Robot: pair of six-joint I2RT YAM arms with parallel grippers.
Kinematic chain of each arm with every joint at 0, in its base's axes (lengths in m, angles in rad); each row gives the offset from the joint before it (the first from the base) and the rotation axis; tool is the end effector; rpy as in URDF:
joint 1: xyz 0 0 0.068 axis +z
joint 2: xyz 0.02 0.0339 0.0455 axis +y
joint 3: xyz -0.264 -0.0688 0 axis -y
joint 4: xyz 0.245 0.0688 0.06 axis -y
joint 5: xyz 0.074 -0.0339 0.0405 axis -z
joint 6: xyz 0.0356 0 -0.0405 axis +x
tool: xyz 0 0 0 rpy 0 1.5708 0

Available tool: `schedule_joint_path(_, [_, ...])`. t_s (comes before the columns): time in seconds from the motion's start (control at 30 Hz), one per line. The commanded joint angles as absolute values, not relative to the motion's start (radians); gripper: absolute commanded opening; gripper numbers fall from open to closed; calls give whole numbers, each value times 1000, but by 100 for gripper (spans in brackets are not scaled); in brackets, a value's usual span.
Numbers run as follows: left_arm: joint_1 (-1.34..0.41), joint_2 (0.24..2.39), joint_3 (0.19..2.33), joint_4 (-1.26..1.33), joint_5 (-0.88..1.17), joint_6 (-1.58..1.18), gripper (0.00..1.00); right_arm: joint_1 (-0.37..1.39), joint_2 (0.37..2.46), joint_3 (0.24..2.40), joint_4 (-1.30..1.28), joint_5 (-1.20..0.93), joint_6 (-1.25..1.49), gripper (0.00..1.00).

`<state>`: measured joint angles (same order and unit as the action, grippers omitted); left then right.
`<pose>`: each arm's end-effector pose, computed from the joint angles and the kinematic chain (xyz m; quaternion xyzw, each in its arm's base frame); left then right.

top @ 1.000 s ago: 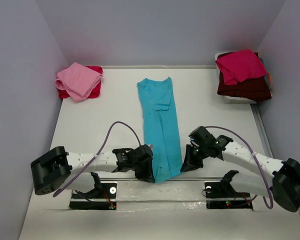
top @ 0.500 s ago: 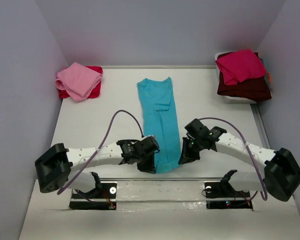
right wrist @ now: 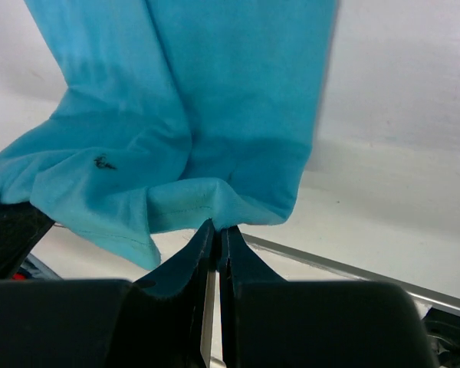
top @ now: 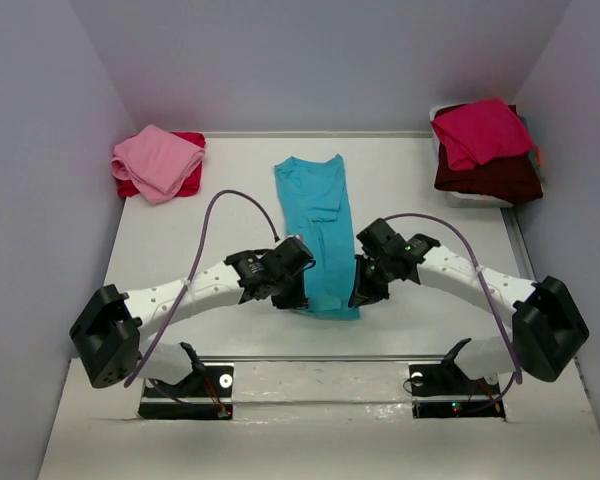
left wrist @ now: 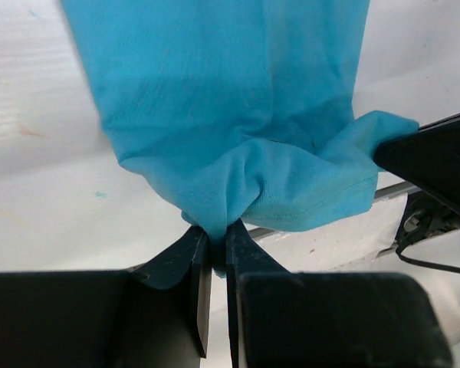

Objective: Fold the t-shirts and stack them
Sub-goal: Grab the bottom of the folded rectangular tshirt with both arms, then fold the folded rectangular tshirt in 1/3 of the way

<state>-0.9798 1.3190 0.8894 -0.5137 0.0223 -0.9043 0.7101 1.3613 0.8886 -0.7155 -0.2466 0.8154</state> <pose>0.1477 -0.2216 0.2330 0.0393 0.9503 -0.2558 0.1729 0.1847 0.1703 0.2129 0.0279 0.9742 0.2177 0.0530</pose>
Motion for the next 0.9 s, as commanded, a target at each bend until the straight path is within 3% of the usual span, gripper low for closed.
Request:
schedule_joint_path(0.0, [-956, 1364, 966, -537, -28, -830, 11, 713, 1396, 982, -732, -172, 798, 7])
schedule_joint_path(0.87, [-718, 1587, 1175, -503, -32, -620, 11, 568, 1672, 1316, -767, -31, 706, 7])
